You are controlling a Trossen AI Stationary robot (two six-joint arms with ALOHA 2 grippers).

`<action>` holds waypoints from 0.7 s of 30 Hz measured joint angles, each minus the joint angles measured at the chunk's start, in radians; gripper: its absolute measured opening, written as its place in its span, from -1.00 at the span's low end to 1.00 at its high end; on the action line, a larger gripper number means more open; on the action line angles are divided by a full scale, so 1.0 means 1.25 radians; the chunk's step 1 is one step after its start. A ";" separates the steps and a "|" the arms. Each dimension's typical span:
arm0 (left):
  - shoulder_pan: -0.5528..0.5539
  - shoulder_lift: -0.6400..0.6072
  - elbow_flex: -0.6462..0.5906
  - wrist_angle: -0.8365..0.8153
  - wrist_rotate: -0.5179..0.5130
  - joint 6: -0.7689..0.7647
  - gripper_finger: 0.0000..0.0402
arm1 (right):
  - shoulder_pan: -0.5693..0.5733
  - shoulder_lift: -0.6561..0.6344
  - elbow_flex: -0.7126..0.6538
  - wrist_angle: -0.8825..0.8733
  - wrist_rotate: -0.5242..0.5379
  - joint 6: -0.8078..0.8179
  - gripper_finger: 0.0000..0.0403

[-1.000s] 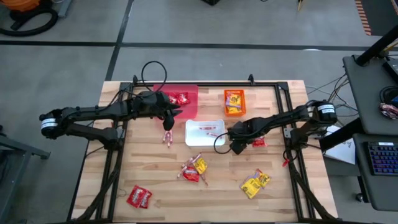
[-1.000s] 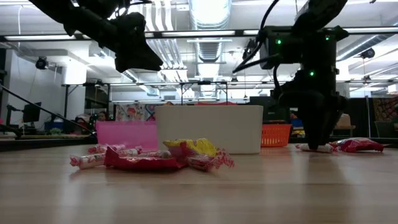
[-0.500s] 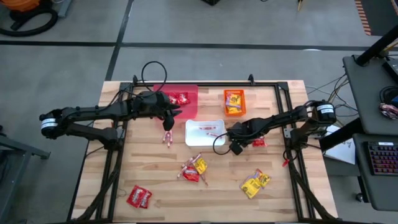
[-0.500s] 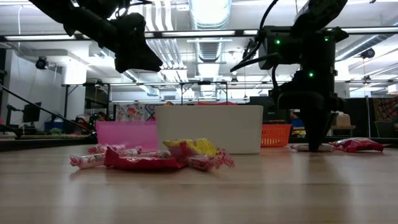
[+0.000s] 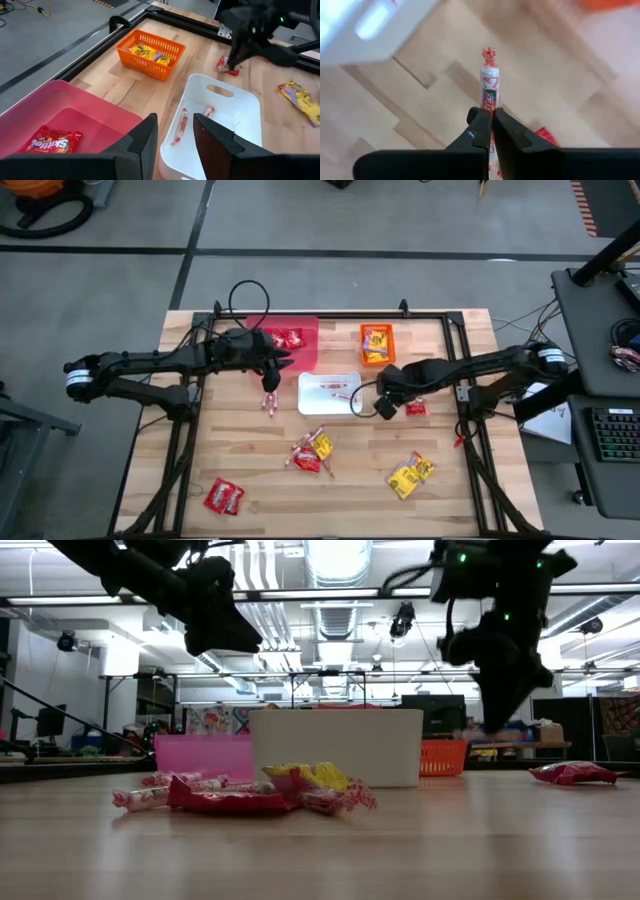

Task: Sort candy
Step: Put the white candy into the white bin

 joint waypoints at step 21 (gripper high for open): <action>-0.054 -0.017 0.000 -0.018 0.000 -0.042 -0.45 | -0.068 0.007 0.000 0.588 -0.128 -0.551 -0.96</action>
